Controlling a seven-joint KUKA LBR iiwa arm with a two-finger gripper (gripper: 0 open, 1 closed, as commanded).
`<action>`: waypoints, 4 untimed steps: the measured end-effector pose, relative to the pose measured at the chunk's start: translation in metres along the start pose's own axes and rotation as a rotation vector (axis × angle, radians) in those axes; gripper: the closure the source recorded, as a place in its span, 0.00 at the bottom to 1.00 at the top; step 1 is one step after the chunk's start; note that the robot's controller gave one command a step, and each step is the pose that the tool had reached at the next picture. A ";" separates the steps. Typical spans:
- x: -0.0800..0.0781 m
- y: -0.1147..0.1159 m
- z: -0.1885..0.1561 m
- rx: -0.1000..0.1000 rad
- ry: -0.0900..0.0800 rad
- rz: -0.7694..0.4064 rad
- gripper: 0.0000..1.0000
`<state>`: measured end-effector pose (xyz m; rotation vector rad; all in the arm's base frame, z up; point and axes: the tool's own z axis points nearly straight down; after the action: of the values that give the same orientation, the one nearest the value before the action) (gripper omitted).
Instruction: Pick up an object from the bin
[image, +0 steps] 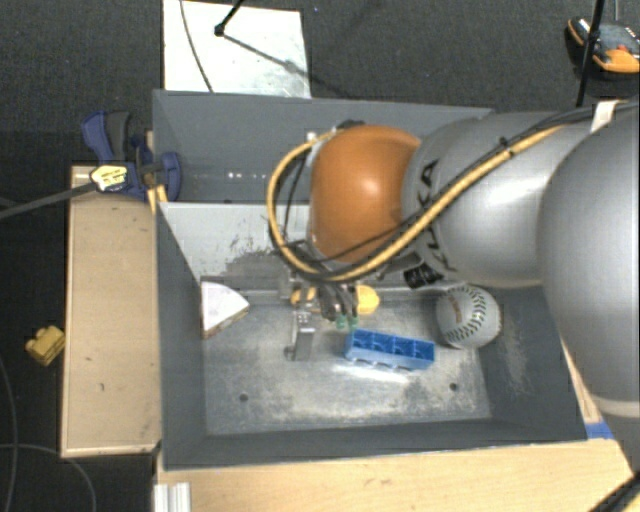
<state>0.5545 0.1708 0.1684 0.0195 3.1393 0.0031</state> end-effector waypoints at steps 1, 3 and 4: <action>0.000 0.000 0.000 0.000 0.000 0.000 0.00; -0.017 -0.072 0.051 0.002 0.001 -0.314 0.00; -0.007 -0.092 0.063 0.001 0.001 -0.208 0.00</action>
Offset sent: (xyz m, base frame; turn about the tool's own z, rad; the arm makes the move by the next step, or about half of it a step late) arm 0.0087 -0.0952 -0.0396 -0.1289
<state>0.5601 0.0784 0.1054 -0.3069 3.1249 0.0017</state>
